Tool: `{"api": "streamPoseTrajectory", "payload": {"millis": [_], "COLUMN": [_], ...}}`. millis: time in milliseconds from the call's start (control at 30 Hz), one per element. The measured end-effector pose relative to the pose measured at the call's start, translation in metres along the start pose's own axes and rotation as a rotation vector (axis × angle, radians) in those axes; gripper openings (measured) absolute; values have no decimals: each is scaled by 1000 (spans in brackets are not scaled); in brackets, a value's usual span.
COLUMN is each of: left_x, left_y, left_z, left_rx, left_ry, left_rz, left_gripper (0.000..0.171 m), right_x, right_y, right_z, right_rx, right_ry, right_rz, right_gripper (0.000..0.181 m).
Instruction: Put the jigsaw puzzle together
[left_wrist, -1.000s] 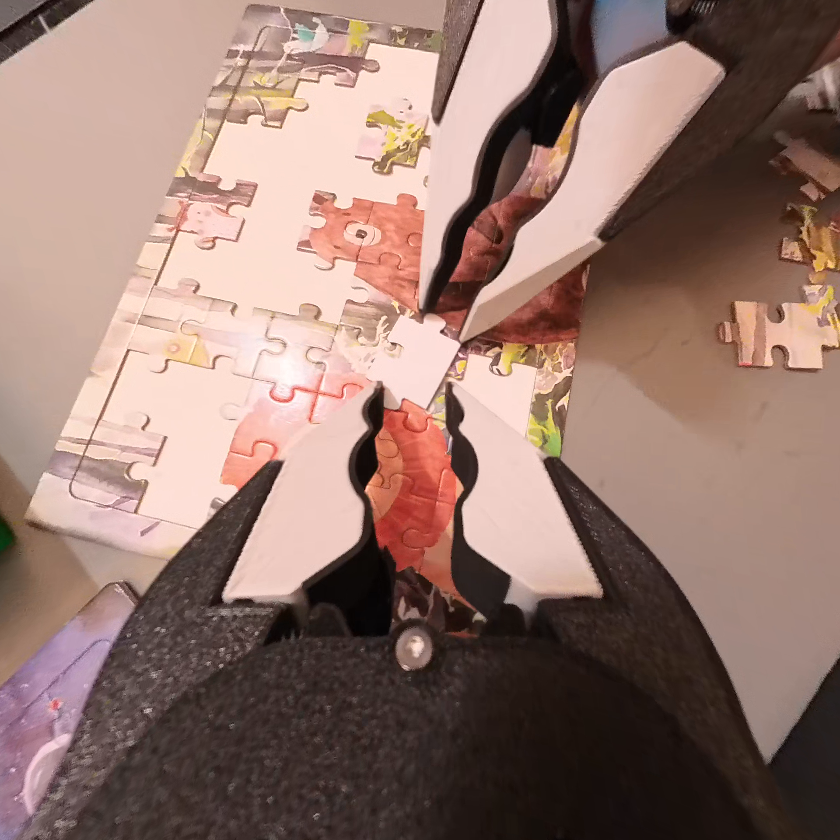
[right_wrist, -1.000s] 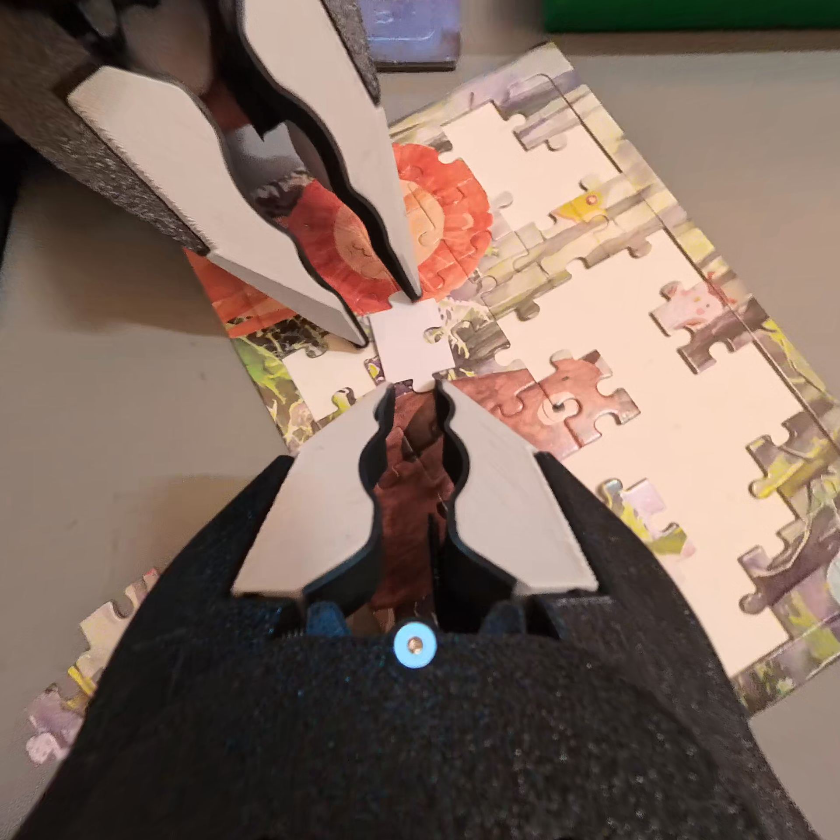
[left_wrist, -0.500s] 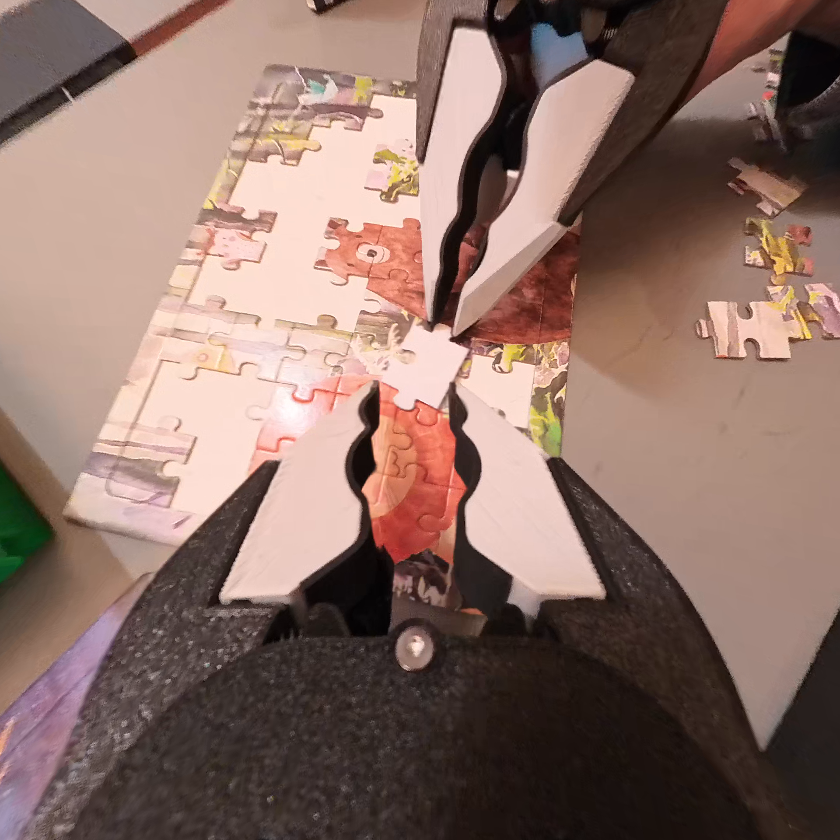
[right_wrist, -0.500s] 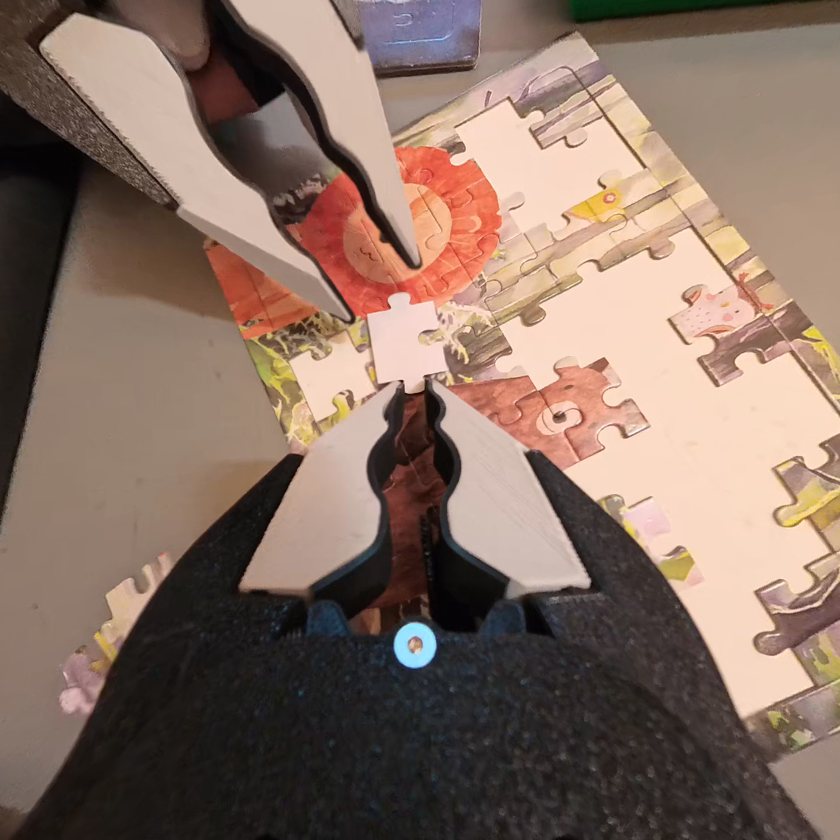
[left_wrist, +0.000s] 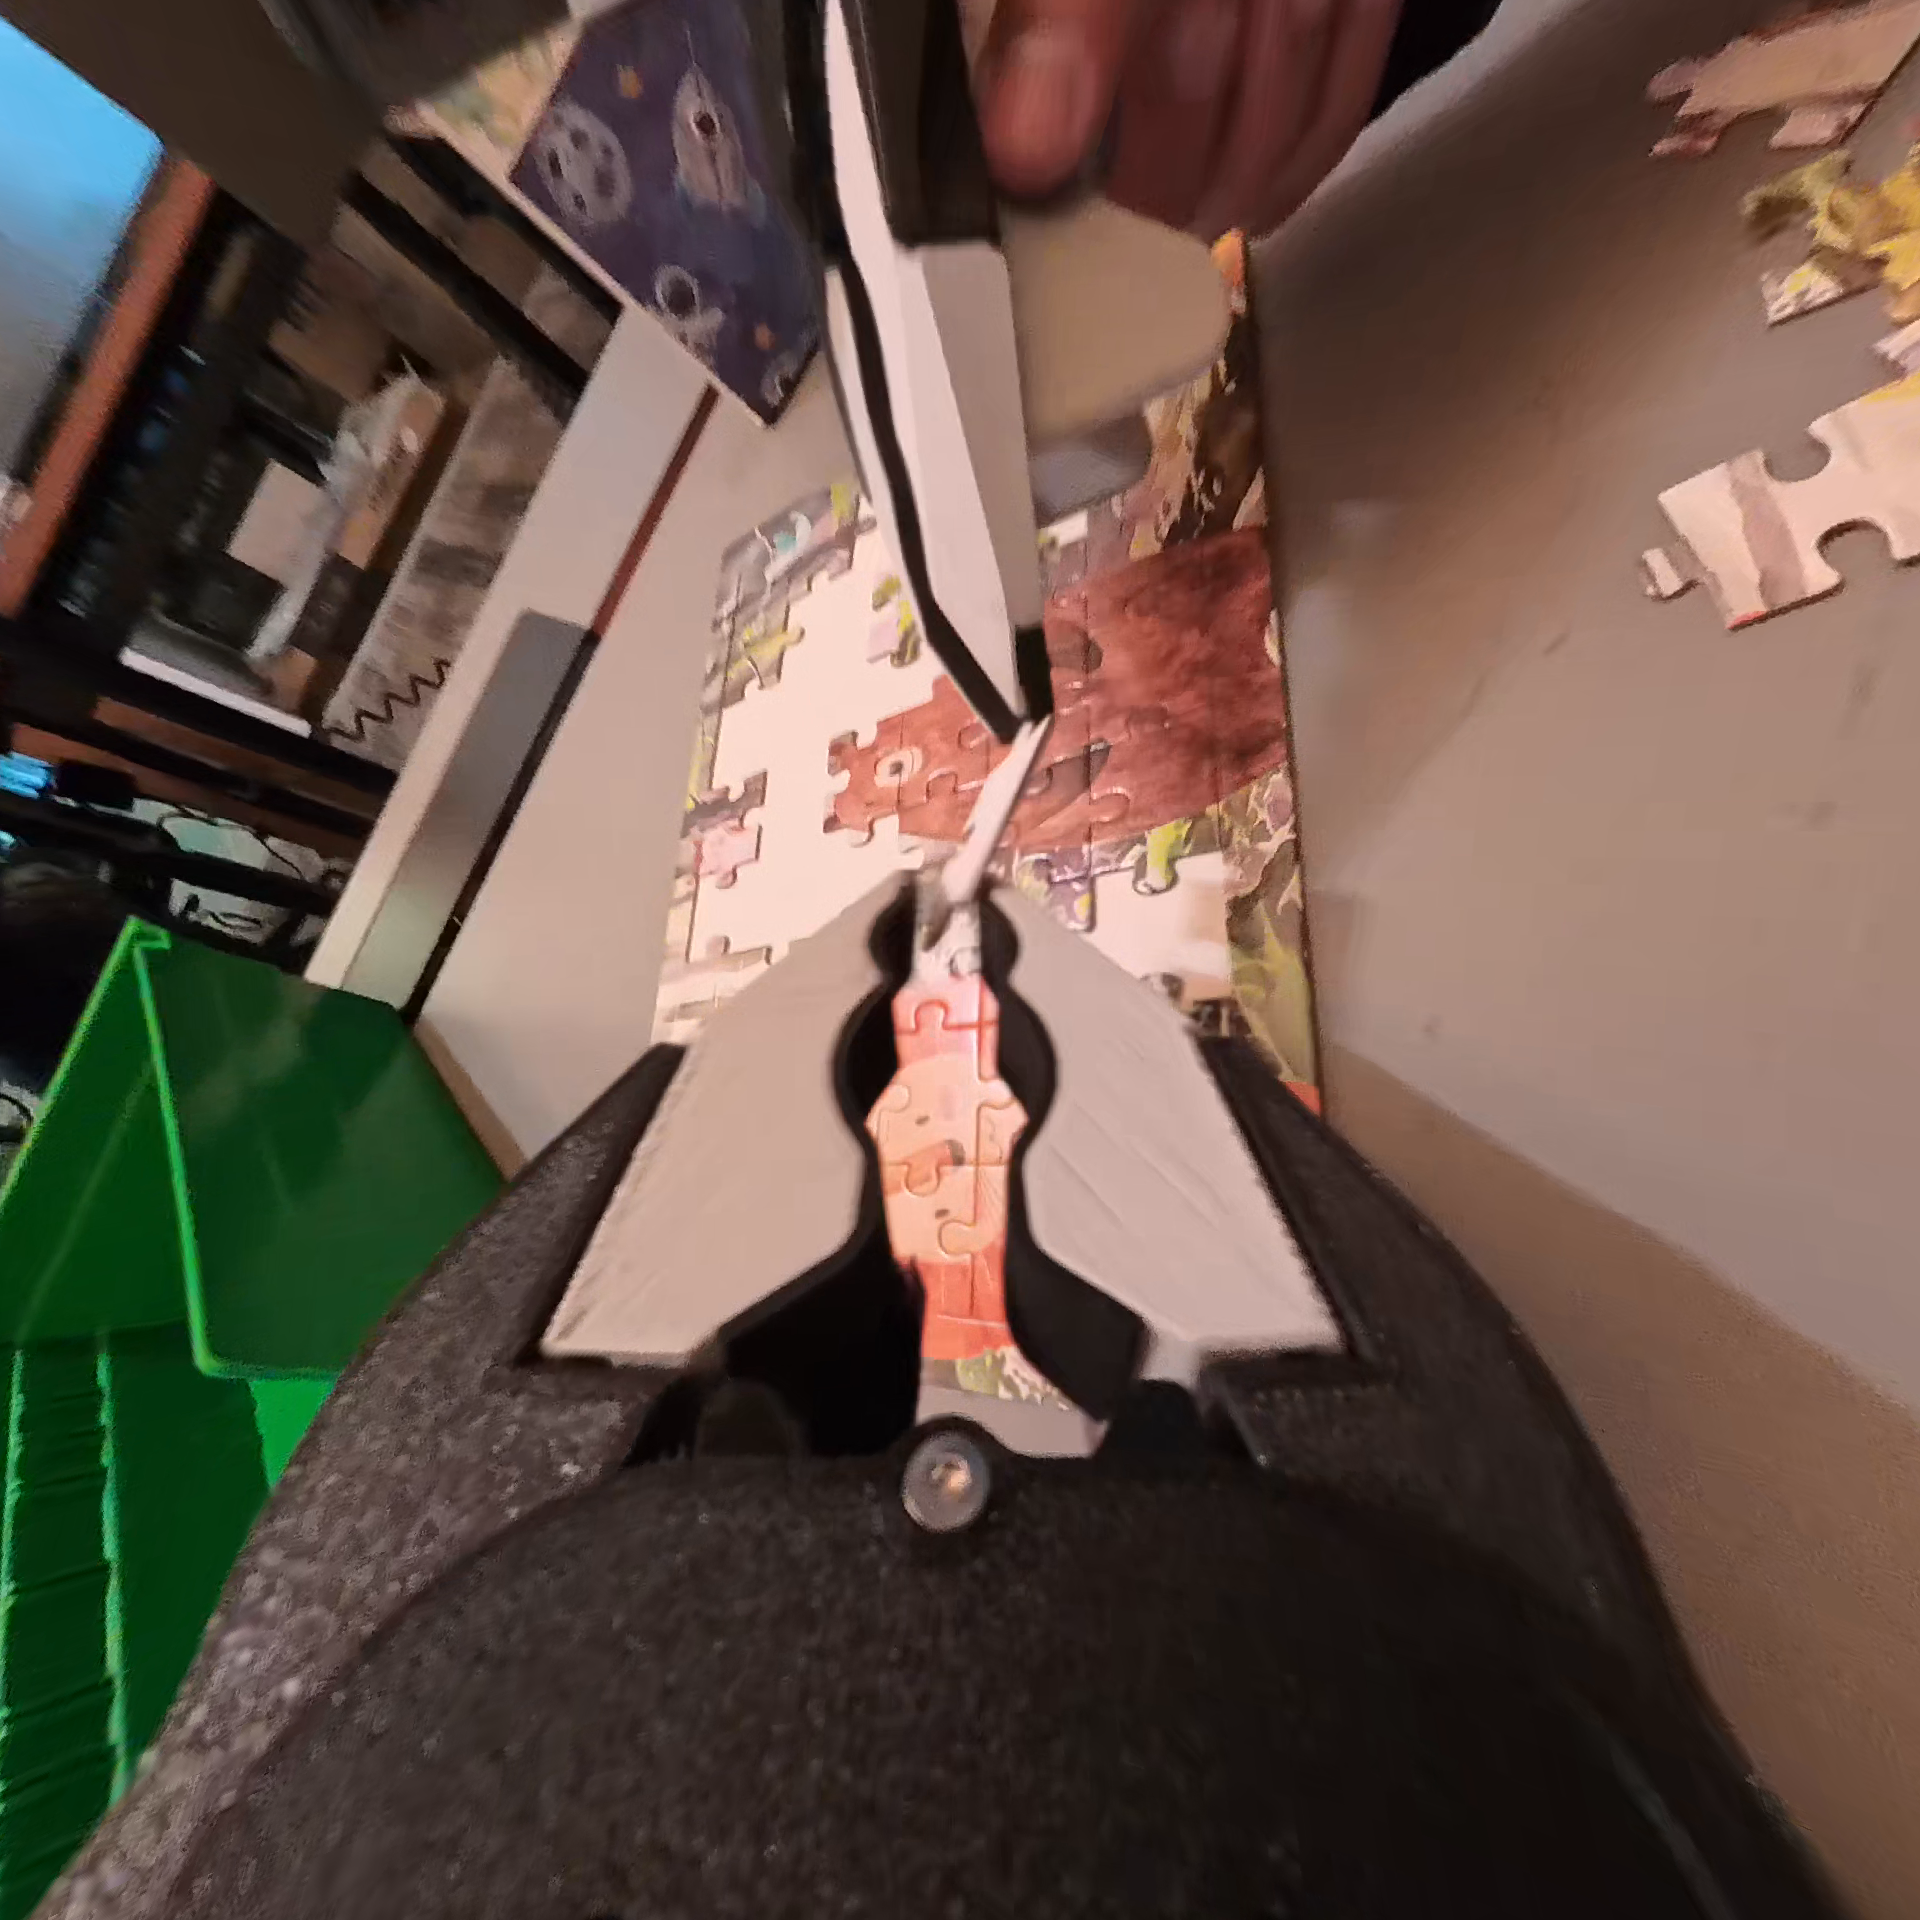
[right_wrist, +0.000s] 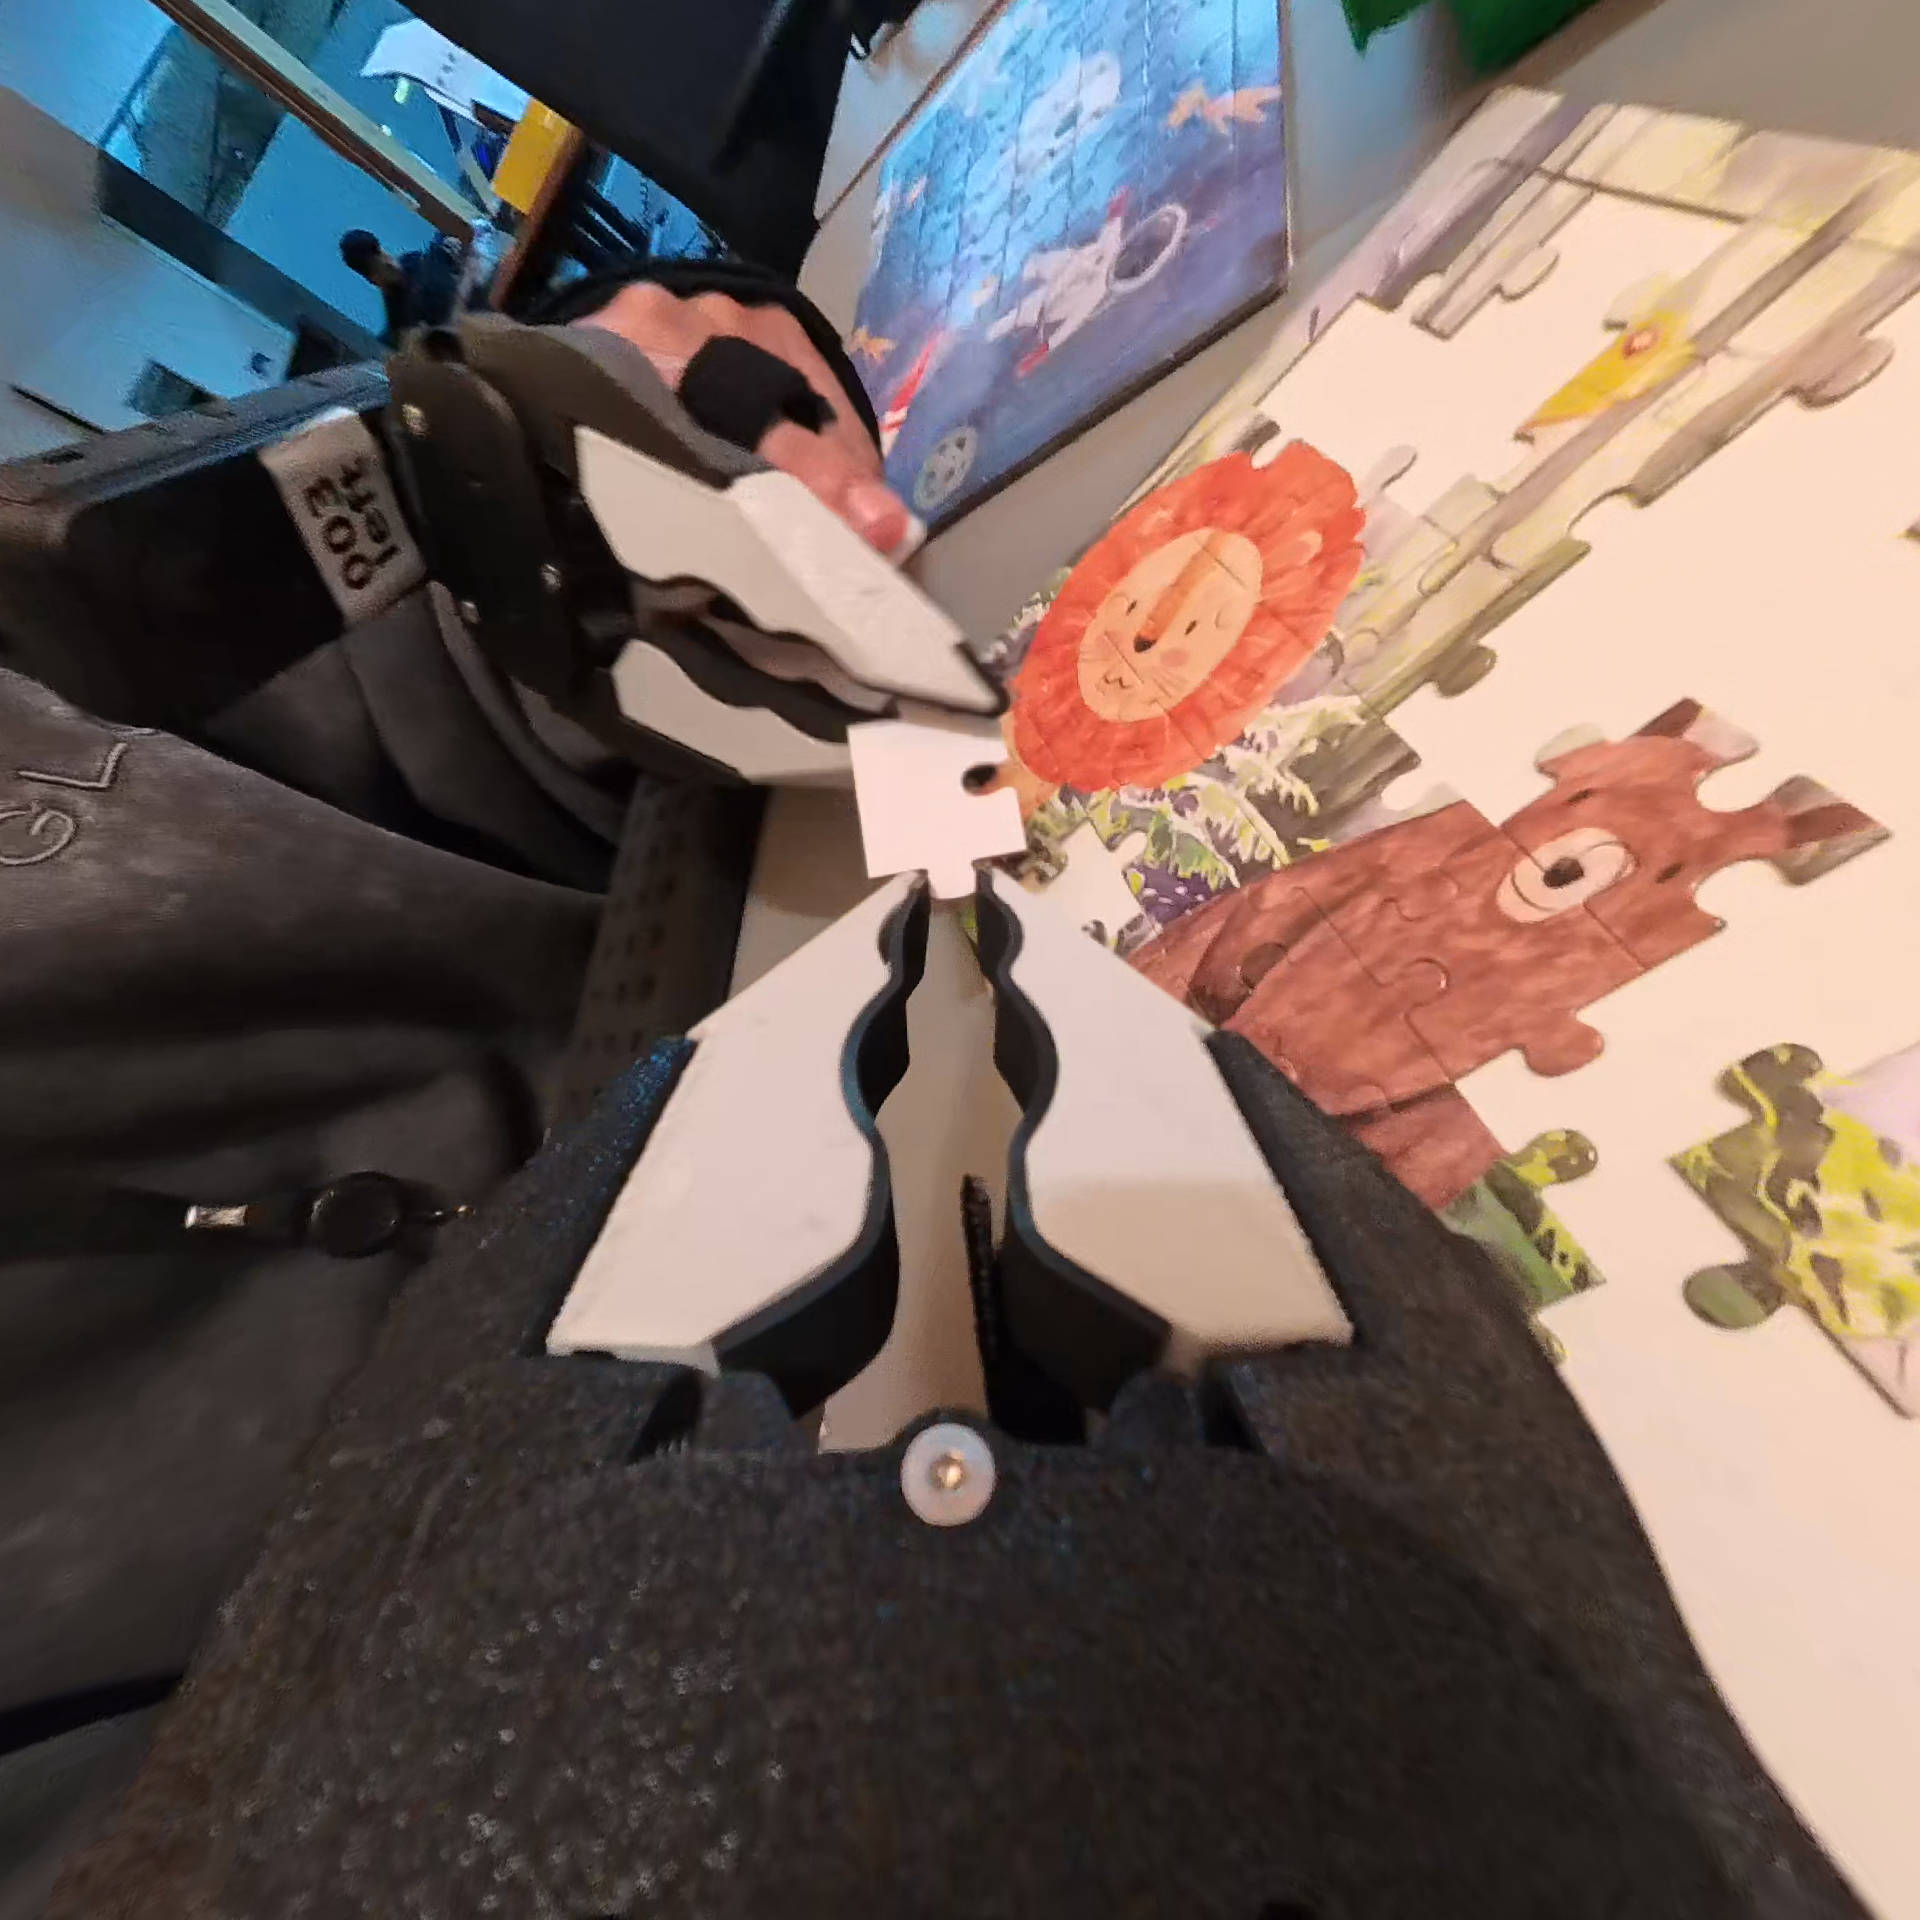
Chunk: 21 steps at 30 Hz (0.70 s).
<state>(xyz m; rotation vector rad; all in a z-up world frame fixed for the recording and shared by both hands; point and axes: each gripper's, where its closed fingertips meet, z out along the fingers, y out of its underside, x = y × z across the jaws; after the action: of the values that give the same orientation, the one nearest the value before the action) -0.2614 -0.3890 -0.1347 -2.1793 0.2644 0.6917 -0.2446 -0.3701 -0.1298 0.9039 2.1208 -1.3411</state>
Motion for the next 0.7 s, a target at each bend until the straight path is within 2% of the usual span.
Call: {"api": "streamPoseTrajectory", "payload": {"millis": [67, 133, 233, 300, 433, 500, 567, 633, 700], "left_x": [2, 4, 3, 7, 13, 12, 16, 17, 16], "left_y": [-5, -5, -4, -11, -26, -30, -35, -37, -38], "left_z": [-3, -5, -8, -13, -23, -26, -31, -33, -34], "left_rx": [32, 46, 59, 101, 194, 232, 253, 264, 270], "left_ry": [12, 61, 190, 330, 556, 599, 662, 673, 665], "left_rz": [-6, -99, -385, -579, -853, -928, -968, -979, -991], "left_gripper": [5, 1, 1, 1, 1, 1, 1, 1, 1], "right_x": [-1, 0, -8, -15, -31, -34, -42, -37, -37], "right_y": [-2, -17, -24, -28, -24, -21, -19, -15, -16], "right_z": [-3, -12, -22, -22, -11, -5, -3, -1, -1], "right_rx": [22, 116, 165, 190, 154, 132, 127, 96, 96], "right_ry": [-15, -3, -15, -22, -88, -101, -153, -123, -128], "right_rz": [-2, -29, -93, -151, -182, -194, -189, -188, -166], "right_gripper": [8, 20, 21, 21, 22, 23, 14, 2, 2]}}
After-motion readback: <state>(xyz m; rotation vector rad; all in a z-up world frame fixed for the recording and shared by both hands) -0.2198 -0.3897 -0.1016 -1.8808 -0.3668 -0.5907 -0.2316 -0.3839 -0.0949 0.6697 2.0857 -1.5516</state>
